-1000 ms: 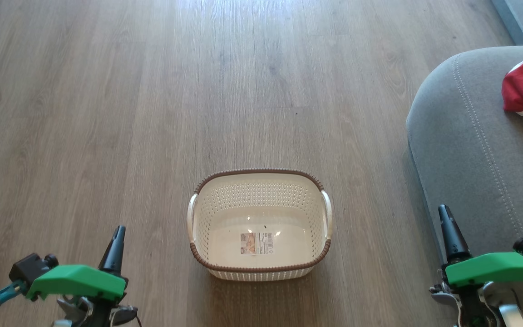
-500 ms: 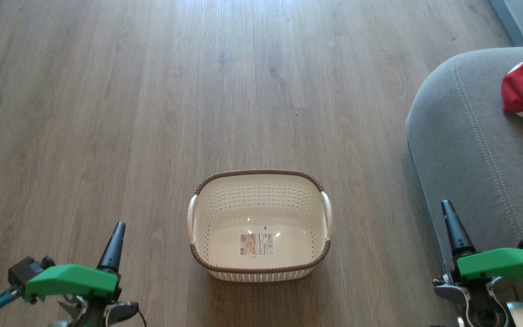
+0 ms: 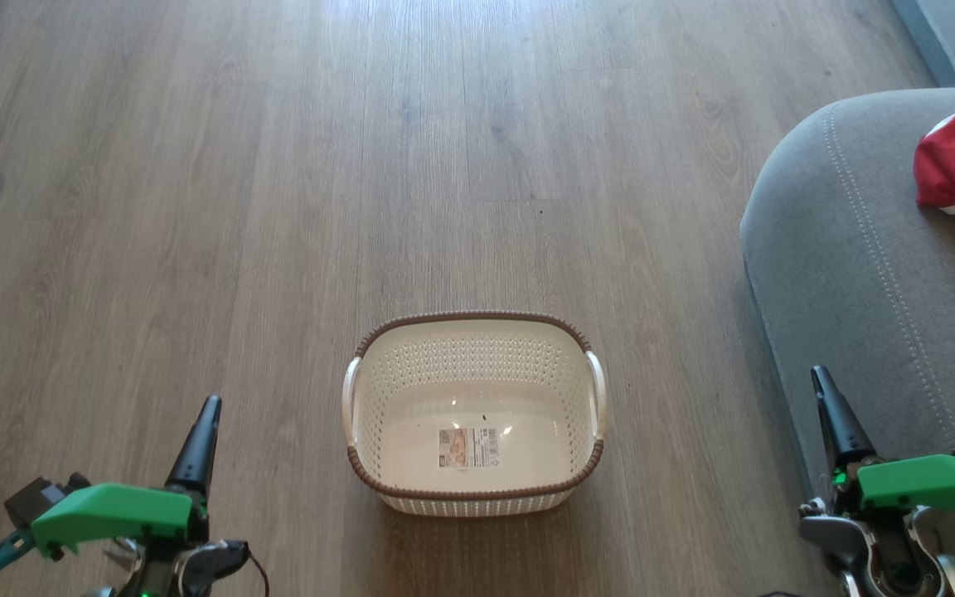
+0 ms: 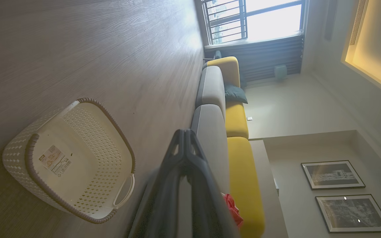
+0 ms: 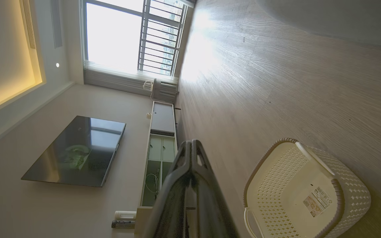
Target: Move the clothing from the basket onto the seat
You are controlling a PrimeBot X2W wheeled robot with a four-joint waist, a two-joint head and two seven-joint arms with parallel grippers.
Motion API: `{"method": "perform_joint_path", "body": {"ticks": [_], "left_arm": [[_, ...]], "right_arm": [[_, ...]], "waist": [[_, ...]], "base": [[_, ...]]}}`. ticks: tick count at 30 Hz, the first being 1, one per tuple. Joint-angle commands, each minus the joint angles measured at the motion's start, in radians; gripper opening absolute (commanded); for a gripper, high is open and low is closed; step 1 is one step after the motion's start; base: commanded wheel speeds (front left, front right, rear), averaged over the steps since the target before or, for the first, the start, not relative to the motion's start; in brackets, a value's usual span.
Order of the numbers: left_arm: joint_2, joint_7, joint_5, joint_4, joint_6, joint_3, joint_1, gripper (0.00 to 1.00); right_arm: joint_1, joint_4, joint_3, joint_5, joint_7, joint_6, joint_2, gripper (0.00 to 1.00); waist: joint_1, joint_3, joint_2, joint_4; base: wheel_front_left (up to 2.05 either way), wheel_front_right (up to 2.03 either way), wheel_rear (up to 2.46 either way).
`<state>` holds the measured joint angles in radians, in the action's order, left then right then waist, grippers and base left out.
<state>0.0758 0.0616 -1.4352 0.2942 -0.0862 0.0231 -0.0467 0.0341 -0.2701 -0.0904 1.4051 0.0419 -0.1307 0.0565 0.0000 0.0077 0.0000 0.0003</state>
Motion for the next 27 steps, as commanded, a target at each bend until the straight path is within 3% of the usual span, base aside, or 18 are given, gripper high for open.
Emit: {"method": "perform_joint_path", "body": {"ticks": [1,17,27], "left_arm": [[0.001,0.009,-0.031,-0.038,-0.016,0.042,-0.058,0.00],[-0.025,0.052,-0.171,-0.049,-0.044,0.091,-0.061,0.00],[-0.026,0.052,-0.173,-0.049,-0.044,0.091,-0.061,0.00]], "right_arm": [[0.061,0.029,0.012,0.037,0.011,0.000,0.009,0.00],[0.072,0.026,-0.004,0.217,0.056,0.000,0.008,0.00],[0.072,0.026,-0.007,0.217,0.058,0.000,0.006,0.00]], "waist": [[0.0000,0.000,0.0000,0.000],[0.0000,-0.005,0.0000,0.000],[0.0000,-0.005,0.0000,0.000]], "base": [[0.00,0.00,0.00],[0.00,0.00,0.00],[0.00,0.00,0.00]]}}
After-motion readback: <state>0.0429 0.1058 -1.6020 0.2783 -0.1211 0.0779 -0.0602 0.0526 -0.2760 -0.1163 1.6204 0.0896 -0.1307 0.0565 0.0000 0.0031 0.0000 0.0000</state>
